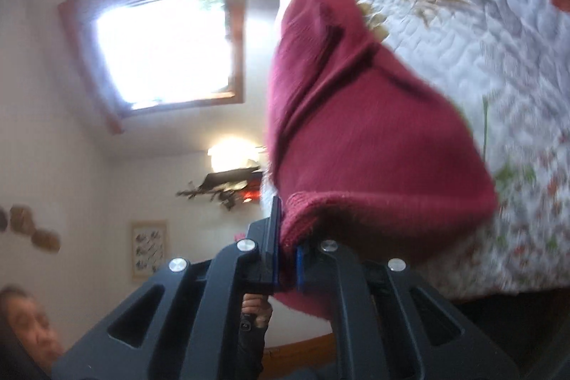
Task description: Fold small clothes
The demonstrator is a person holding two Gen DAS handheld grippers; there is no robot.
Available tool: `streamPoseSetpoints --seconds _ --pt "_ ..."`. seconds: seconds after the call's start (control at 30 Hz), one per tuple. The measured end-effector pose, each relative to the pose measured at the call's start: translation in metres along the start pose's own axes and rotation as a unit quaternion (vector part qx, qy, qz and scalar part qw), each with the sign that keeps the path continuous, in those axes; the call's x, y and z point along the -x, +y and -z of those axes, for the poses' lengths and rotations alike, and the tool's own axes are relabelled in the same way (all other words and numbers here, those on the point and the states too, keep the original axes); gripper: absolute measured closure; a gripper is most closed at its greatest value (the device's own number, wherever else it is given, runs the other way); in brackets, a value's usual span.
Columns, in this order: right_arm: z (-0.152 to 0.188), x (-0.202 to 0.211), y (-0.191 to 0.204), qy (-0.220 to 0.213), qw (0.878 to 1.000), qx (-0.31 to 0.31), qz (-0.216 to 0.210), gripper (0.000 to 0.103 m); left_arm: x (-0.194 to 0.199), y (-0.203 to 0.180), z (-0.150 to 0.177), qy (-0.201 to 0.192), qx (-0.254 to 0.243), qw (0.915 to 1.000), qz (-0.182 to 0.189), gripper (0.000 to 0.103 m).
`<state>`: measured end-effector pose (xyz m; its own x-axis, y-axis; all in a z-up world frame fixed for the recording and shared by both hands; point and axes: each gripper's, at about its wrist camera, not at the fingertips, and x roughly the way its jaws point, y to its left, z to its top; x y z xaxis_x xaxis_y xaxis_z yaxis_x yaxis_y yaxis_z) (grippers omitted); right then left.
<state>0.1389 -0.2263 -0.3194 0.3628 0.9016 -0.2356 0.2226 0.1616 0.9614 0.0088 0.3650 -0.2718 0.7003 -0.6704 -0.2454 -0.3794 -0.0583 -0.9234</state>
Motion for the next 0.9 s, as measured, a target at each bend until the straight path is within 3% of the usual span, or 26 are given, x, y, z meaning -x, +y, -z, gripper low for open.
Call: streamPoseSetpoints --seconds 0.17,0.2,0.3,0.4,0.47,0.53,0.6,0.67,0.77,0.83,0.9 --pt "-0.054 -0.021 -0.021 0.008 0.996 -0.062 0.057 0.087 -0.02 0.014 -0.031 -0.051 0.055 0.9969 -0.025 0.097" --pt "-0.062 -0.025 -0.024 0.013 0.995 -0.077 0.063 0.072 -0.019 0.015 -0.032 -0.06 0.06 0.9961 -0.024 0.098" --pt "-0.078 -0.022 -0.019 0.009 0.994 -0.09 0.066 0.043 -0.019 0.005 -0.033 -0.074 0.053 0.9955 -0.025 0.097" --pt "-0.092 -0.012 -0.003 0.022 0.995 -0.072 0.06 0.037 -0.01 -0.016 -0.028 -0.086 0.022 0.9952 -0.04 0.088" --pt "-0.097 0.0 0.013 0.026 0.995 -0.028 0.089 0.037 -0.008 -0.034 -0.021 -0.088 -0.017 0.9936 -0.069 0.08" --pt "-0.1 0.009 0.026 0.04 0.992 0.022 0.121 0.037 -0.011 -0.059 -0.011 -0.086 -0.08 0.9851 -0.125 0.052" --pt "-0.101 0.007 0.039 0.062 0.98 0.089 0.164 0.037 -0.019 -0.085 0.005 -0.073 -0.157 0.9655 -0.194 0.036" --pt "-0.098 -0.001 0.047 0.084 0.962 0.158 0.207 0.036 -0.032 -0.105 0.017 -0.051 -0.218 0.9412 -0.253 0.029" --pt "-0.082 -0.013 0.045 0.116 0.932 0.235 0.252 0.033 -0.053 -0.12 0.033 -0.019 -0.294 0.8894 -0.349 0.019" --pt "-0.078 -0.025 0.04 0.125 0.922 0.255 0.264 0.031 -0.068 -0.125 0.038 0.004 -0.336 0.8576 -0.39 0.013" --pt "-0.072 -0.028 0.04 0.121 0.917 0.268 0.271 0.024 -0.076 -0.123 0.039 0.021 -0.37 0.832 -0.413 0.01"
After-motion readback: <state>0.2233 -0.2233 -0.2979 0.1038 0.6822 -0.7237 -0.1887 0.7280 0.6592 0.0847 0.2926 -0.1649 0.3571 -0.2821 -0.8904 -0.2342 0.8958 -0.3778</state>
